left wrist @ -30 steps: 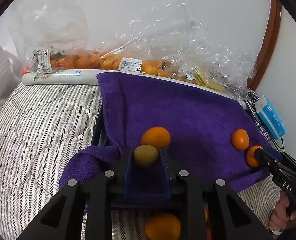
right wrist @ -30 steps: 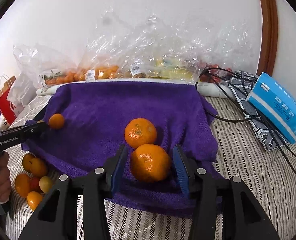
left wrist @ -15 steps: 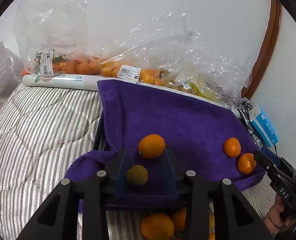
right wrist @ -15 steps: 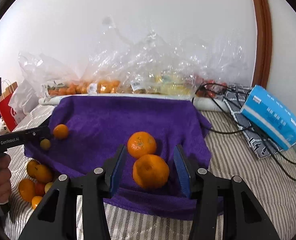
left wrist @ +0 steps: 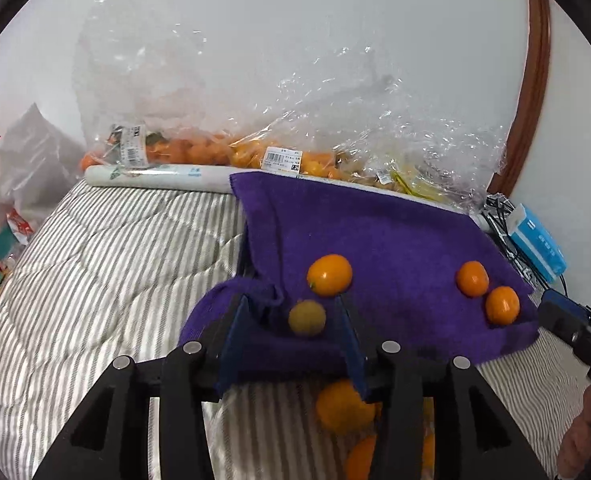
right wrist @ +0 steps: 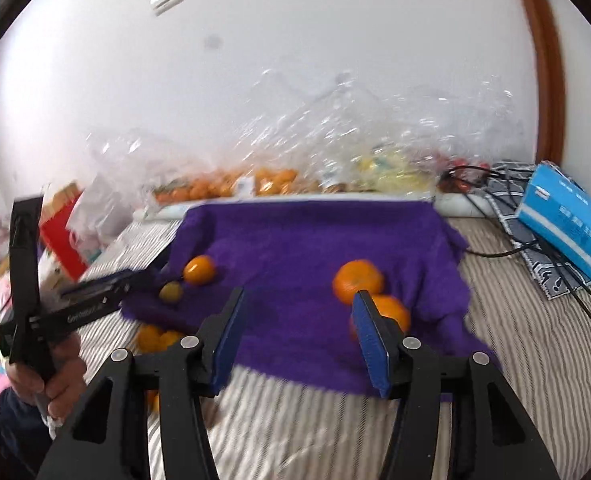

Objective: Organize fruits
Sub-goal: 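Withdraw both tools from the towel back toward the fruit pile, then close the right tool on an orange in the pile and lift it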

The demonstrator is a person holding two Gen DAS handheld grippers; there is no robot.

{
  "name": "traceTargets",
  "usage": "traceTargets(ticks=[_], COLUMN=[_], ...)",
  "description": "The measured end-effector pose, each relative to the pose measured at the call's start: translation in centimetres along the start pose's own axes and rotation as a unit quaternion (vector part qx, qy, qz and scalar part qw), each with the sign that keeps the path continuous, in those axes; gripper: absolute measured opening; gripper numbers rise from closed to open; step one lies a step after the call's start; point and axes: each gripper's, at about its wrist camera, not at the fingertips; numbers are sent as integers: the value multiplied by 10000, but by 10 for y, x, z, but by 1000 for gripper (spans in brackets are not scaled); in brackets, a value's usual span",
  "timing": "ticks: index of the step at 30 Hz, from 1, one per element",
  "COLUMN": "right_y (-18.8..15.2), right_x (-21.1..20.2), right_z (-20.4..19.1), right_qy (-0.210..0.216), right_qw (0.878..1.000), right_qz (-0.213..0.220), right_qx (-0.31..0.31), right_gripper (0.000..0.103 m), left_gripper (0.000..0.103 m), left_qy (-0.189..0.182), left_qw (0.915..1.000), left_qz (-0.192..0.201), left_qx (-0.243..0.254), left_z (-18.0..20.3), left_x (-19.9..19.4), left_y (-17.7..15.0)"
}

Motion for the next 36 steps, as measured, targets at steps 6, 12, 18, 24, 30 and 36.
traceTargets(ticks=[6,12,18,24,30,36], right_y=[-28,-49,-55,-58,-63,-66], right_x=[-2,2,20,27,28,24], right_z=[-53,-87,-91,-94,-104,-107], right_qy=[231,447,324,384,427,508], right_qw=[9973,9934,9922,9901,9852,9844], right_qz=[-365,-626,-858,-1021,-1166,-1122], right_qx=[-595,-852,-846,-884,-1180,-1259], right_gripper=[48,47,46,47,44,37], left_gripper=[43,44,46,46,46,46], left_qy=[291,337,310,275,295,267], left_qw=[9994,9993,9989,9985,9989,9989], left_qz=[73,124,245,278,298,254], left_qx=[174,78,-246,-377,-229,-280], left_z=[-12,-30,-46,-51,-45,-48], left_x=[-25,-50,-61,-62,-62,-61], left_y=[-20,-41,-45,-44,-45,-45])
Point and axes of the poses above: each gripper's, at about its wrist camera, not at the fingertips, and x roughly the way its jaws point, z to its right, y to its top, and after that the axes turned 5 degrees about -y, right-handed
